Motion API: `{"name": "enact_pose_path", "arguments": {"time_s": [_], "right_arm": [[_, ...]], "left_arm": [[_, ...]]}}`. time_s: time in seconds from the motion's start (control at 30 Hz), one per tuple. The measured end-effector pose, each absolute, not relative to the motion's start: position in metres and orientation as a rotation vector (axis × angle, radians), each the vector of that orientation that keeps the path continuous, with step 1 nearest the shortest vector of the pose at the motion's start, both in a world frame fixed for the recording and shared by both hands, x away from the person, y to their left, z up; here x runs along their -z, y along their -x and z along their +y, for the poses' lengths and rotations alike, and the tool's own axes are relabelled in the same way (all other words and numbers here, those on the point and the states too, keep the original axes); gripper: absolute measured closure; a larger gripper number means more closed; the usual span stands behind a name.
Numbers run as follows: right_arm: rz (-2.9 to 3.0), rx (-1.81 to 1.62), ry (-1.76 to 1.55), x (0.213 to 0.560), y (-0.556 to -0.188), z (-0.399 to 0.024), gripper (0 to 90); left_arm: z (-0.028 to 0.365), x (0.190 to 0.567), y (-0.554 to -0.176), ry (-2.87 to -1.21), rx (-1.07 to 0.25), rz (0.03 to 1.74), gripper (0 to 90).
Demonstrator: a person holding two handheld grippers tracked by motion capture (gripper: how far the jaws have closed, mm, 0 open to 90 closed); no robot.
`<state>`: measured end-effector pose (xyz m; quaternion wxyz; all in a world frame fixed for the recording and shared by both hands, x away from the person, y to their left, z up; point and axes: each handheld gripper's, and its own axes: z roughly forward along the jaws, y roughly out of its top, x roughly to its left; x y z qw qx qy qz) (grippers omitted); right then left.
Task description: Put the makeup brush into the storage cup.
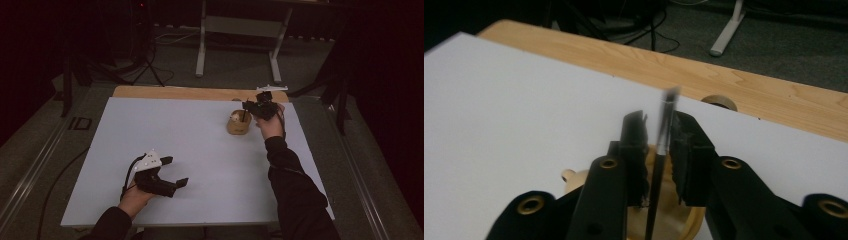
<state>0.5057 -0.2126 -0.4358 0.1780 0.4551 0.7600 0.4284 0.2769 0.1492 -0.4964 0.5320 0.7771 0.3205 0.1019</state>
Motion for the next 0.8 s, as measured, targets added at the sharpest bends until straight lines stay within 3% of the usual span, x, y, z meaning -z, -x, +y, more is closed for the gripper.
{"name": "enact_pose_path", "arguments": {"time_s": [0.03, 0.1, 0.17, 0.23, 0.3, 0.5, 0.8], "right_arm": [[2.137, -1.214, -1.305, 0.434, -0.505, -0.213, 69.2], [2.124, -1.205, -1.298, 0.431, -0.503, -0.214, 64.9], [2.119, -1.203, -1.307, 0.427, -0.503, -0.216, 51.8], [2.108, -1.191, -1.310, 0.425, -0.502, -0.217, 46.2], [2.106, -1.187, -1.317, 0.423, -0.502, -0.217, 34.9], [2.160, -1.224, -1.312, 0.419, -0.497, -0.217, 13.5], [2.194, -1.309, -1.235, 0.414, -0.479, -0.212, 14.3]], "left_arm": [[0.149, 0.496, -0.277, -1.857, -0.244, 0.763, 3.6], [0.149, 0.497, -0.277, -1.857, -0.241, 0.762, 3.7], [0.148, 0.497, -0.276, -1.864, -0.241, 0.760, 3.6], [0.147, 0.496, -0.276, -1.864, -0.239, 0.756, 3.6], [0.147, 0.496, -0.276, -1.865, -0.237, 0.756, 3.6], [0.146, 0.497, -0.276, -1.867, -0.237, 0.753, 3.6], [0.146, 0.495, -0.276, -1.873, -0.239, 0.730, 2.5]]}}
